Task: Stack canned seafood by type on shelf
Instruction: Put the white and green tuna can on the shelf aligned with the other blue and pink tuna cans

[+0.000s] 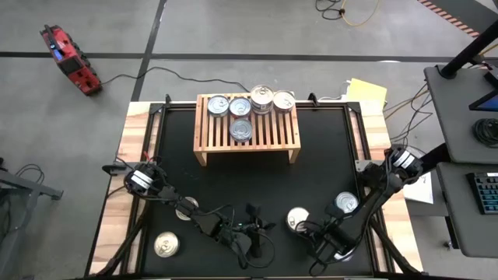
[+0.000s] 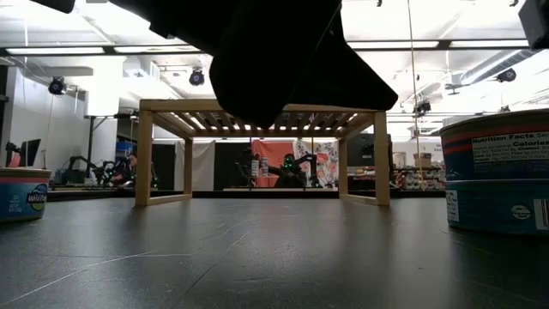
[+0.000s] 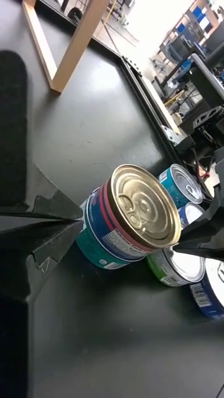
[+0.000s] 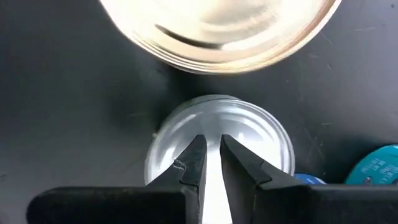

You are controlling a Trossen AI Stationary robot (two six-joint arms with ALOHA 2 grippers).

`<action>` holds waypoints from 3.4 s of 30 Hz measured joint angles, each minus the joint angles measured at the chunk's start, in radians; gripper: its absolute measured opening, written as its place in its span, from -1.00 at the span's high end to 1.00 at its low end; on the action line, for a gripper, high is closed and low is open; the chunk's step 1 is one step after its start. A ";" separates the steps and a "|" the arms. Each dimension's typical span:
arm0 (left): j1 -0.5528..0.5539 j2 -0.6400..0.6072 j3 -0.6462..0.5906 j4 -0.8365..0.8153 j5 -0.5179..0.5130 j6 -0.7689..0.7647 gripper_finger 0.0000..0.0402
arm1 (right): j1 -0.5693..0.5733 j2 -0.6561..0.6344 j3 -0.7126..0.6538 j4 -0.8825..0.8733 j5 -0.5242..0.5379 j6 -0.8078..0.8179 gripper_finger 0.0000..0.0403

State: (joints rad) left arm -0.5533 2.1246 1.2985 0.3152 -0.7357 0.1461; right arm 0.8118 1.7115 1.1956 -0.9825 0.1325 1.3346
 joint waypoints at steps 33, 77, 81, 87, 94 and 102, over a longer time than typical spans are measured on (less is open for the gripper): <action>-0.042 -0.015 -0.004 -0.051 -0.159 -0.025 1.00 | 0.001 -0.002 -0.108 -0.019 0.180 -0.160 0.81; -0.190 -0.458 -0.059 -0.708 -0.137 -0.180 1.00 | -0.302 -0.664 -0.430 0.115 0.143 -0.307 0.96; -0.187 -0.560 -0.189 -0.525 -0.126 -0.125 1.00 | -0.318 -0.664 -0.443 0.132 0.141 -0.241 0.96; -0.157 -0.703 -0.417 -0.155 -0.034 0.019 1.00 | -0.336 -0.598 -0.430 0.132 0.062 -0.103 0.95; -0.152 -0.856 -0.541 -0.071 -0.041 0.112 1.00 | -0.357 -0.522 -0.430 0.118 -0.058 0.016 0.95; -0.151 -0.984 -0.602 -0.220 -0.225 0.149 1.00 | -0.422 -0.488 -0.429 0.120 -0.062 0.038 0.95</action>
State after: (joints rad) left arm -0.7048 1.1406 0.6968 0.0951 -0.9607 0.2949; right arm 0.3893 1.2232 0.7662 -0.8620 0.0704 1.3724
